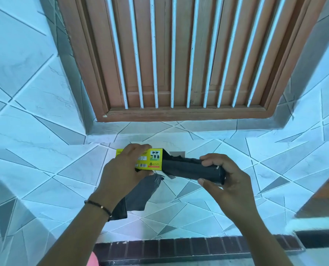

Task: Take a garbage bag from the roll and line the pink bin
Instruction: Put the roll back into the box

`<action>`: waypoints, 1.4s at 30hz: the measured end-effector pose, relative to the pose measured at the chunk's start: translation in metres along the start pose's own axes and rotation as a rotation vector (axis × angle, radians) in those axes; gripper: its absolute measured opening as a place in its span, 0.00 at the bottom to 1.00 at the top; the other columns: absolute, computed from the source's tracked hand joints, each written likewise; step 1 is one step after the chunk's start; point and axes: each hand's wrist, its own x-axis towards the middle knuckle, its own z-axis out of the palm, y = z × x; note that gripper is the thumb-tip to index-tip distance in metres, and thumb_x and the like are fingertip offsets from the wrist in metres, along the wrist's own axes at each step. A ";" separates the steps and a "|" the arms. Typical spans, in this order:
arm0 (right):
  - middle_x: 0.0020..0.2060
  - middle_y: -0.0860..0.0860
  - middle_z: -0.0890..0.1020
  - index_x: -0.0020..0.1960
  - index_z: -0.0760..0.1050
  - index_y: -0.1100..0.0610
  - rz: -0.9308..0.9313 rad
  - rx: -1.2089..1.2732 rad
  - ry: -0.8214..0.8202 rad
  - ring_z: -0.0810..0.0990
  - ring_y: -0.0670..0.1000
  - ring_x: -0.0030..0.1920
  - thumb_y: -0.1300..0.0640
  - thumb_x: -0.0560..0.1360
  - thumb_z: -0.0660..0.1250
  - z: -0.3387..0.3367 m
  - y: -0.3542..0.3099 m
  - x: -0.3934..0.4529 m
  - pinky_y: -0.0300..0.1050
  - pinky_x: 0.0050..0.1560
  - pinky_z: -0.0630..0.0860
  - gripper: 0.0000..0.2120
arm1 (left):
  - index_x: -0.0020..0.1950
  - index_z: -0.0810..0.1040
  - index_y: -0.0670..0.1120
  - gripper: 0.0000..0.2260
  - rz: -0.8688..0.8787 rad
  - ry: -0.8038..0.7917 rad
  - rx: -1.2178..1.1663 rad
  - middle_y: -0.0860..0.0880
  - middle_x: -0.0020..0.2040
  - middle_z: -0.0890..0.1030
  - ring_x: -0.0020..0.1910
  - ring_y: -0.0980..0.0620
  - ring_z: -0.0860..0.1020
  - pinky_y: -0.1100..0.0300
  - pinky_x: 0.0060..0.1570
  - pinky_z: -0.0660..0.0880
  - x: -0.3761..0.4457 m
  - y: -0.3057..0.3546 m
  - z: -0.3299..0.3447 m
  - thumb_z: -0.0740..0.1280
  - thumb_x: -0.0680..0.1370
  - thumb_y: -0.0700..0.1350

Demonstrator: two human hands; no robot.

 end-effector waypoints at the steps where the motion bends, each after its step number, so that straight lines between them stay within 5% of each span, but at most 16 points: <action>1: 0.48 0.45 0.81 0.46 0.77 0.48 0.017 -0.005 0.006 0.79 0.48 0.52 0.73 0.64 0.73 -0.002 -0.002 -0.004 0.36 0.47 0.77 0.22 | 0.68 0.66 0.62 0.28 0.004 -0.016 0.022 0.61 0.66 0.70 0.57 0.56 0.75 0.60 0.49 0.73 -0.006 0.004 -0.003 0.71 0.70 0.57; 7: 0.50 0.49 0.82 0.48 0.78 0.56 0.089 0.071 0.189 0.79 0.46 0.51 0.75 0.65 0.71 -0.002 -0.006 -0.019 0.31 0.44 0.75 0.19 | 0.70 0.64 0.61 0.28 0.027 -0.015 0.078 0.60 0.66 0.70 0.56 0.55 0.76 0.60 0.48 0.74 -0.029 0.027 -0.009 0.68 0.72 0.59; 14: 0.46 0.50 0.85 0.47 0.78 0.55 0.265 0.237 0.215 0.83 0.52 0.47 0.75 0.65 0.71 0.016 -0.005 -0.027 0.48 0.48 0.81 0.18 | 0.70 0.63 0.62 0.28 0.135 -0.009 0.200 0.59 0.69 0.68 0.48 0.49 0.80 0.58 0.41 0.77 -0.030 0.041 -0.013 0.68 0.72 0.57; 20: 0.46 0.58 0.82 0.48 0.76 0.60 0.356 0.549 0.334 0.83 0.60 0.47 0.76 0.68 0.67 0.029 0.000 -0.025 0.48 0.41 0.82 0.14 | 0.64 0.74 0.56 0.31 0.281 0.152 0.407 0.52 0.64 0.76 0.29 0.51 0.79 0.64 0.21 0.69 -0.024 0.047 -0.024 0.78 0.62 0.54; 24: 0.43 0.53 0.84 0.48 0.74 0.60 0.404 0.816 0.362 0.84 0.57 0.45 0.75 0.71 0.64 0.037 0.002 -0.015 0.47 0.40 0.82 0.12 | 0.72 0.62 0.55 0.45 0.223 0.358 0.342 0.47 0.71 0.62 0.40 0.46 0.81 0.58 0.24 0.74 -0.023 0.046 -0.045 0.77 0.59 0.60; 27: 0.41 0.51 0.85 0.48 0.73 0.60 0.377 0.842 0.326 0.85 0.55 0.44 0.74 0.71 0.62 0.043 0.000 -0.006 0.47 0.39 0.82 0.12 | 0.75 0.49 0.54 0.55 -0.033 0.364 0.085 0.49 0.73 0.59 0.56 0.44 0.77 0.50 0.39 0.79 -0.026 0.040 -0.058 0.74 0.57 0.67; 30: 0.42 0.51 0.85 0.48 0.73 0.59 0.333 0.827 0.260 0.84 0.55 0.44 0.75 0.70 0.62 0.049 -0.002 -0.001 0.47 0.39 0.82 0.14 | 0.72 0.59 0.58 0.37 -0.143 0.205 -0.431 0.68 0.59 0.74 0.55 0.61 0.75 0.61 0.52 0.71 -0.025 0.020 -0.057 0.64 0.67 0.70; 32: 0.44 0.52 0.84 0.48 0.73 0.58 0.312 0.775 0.200 0.83 0.54 0.45 0.76 0.70 0.61 0.051 -0.002 0.000 0.47 0.39 0.82 0.15 | 0.65 0.69 0.58 0.27 -0.172 0.193 -0.611 0.70 0.51 0.78 0.51 0.71 0.75 0.62 0.57 0.71 -0.023 -0.001 -0.053 0.57 0.71 0.69; 36: 0.47 0.53 0.79 0.52 0.71 0.56 0.348 0.687 0.122 0.81 0.51 0.44 0.78 0.72 0.58 0.065 0.001 0.000 0.43 0.38 0.80 0.19 | 0.61 0.75 0.55 0.19 -0.226 0.129 -0.684 0.58 0.54 0.81 0.56 0.59 0.77 0.57 0.61 0.70 -0.028 -0.023 -0.044 0.56 0.75 0.61; 42: 0.49 0.56 0.75 0.55 0.63 0.51 0.490 0.612 0.105 0.79 0.52 0.43 0.76 0.75 0.52 0.090 0.004 -0.001 0.42 0.42 0.77 0.21 | 0.61 0.75 0.48 0.16 -0.300 0.019 -0.794 0.52 0.56 0.80 0.56 0.55 0.76 0.68 0.50 0.68 -0.044 -0.018 -0.021 0.55 0.80 0.54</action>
